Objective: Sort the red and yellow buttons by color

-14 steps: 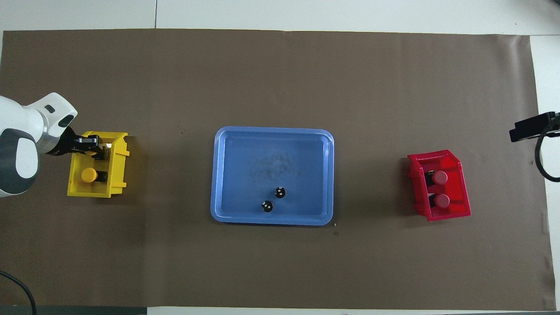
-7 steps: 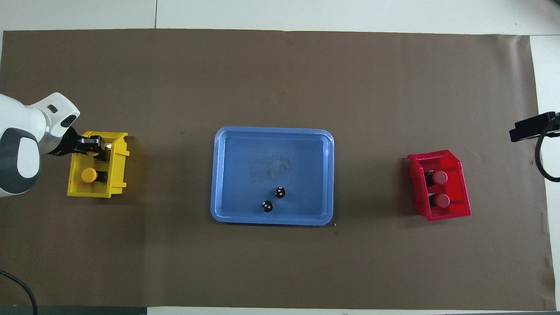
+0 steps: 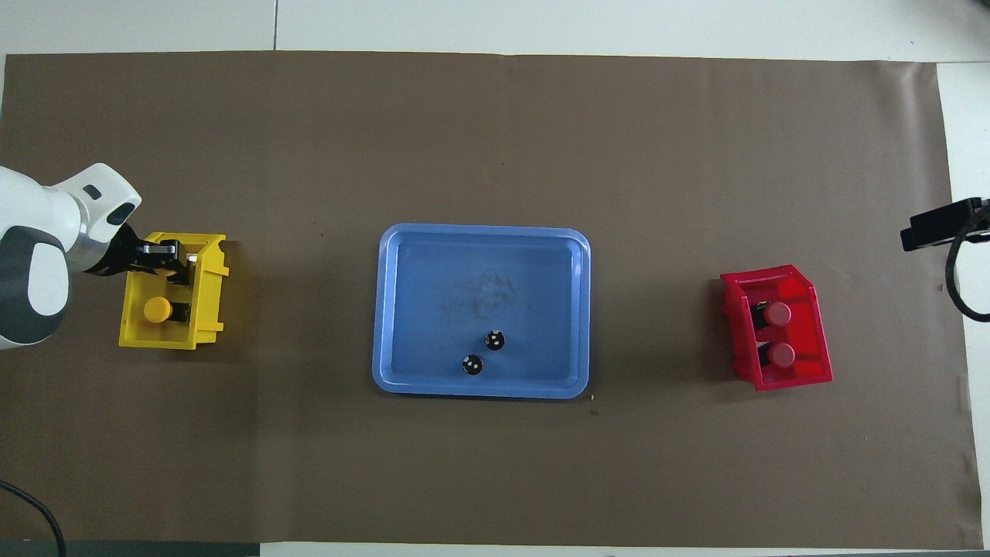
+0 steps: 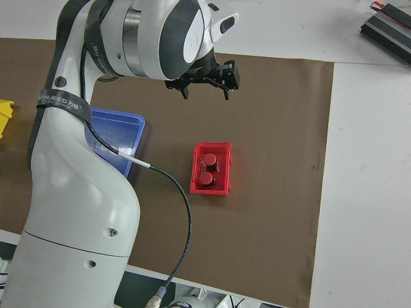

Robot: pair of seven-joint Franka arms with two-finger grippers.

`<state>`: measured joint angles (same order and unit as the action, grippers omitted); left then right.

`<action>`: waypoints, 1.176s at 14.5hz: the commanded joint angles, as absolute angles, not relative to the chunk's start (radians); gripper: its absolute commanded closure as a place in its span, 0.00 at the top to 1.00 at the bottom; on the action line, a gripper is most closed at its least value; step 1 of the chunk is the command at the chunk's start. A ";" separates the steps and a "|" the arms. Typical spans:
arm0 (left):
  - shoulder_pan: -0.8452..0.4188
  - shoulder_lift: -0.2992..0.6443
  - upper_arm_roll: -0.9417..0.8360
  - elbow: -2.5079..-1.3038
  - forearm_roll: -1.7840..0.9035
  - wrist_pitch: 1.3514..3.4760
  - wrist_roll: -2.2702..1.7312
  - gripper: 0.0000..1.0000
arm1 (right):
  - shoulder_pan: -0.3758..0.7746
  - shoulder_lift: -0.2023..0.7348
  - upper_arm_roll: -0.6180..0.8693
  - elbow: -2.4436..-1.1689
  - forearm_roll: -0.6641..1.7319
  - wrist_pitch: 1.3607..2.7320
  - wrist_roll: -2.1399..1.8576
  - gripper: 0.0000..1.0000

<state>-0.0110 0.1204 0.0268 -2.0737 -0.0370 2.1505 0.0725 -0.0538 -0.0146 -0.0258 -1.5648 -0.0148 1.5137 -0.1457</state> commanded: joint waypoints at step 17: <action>-0.018 0.110 0.031 -2.105 -0.060 2.175 0.083 0.36 | -0.051 -0.005 -0.025 -1.543 -0.023 1.494 -0.127 1.00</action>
<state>-0.0114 0.1214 0.0266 -2.0860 -0.0378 2.1554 0.0724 -0.0537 -0.0146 -0.0258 -1.5648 -0.0148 1.5137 -0.1457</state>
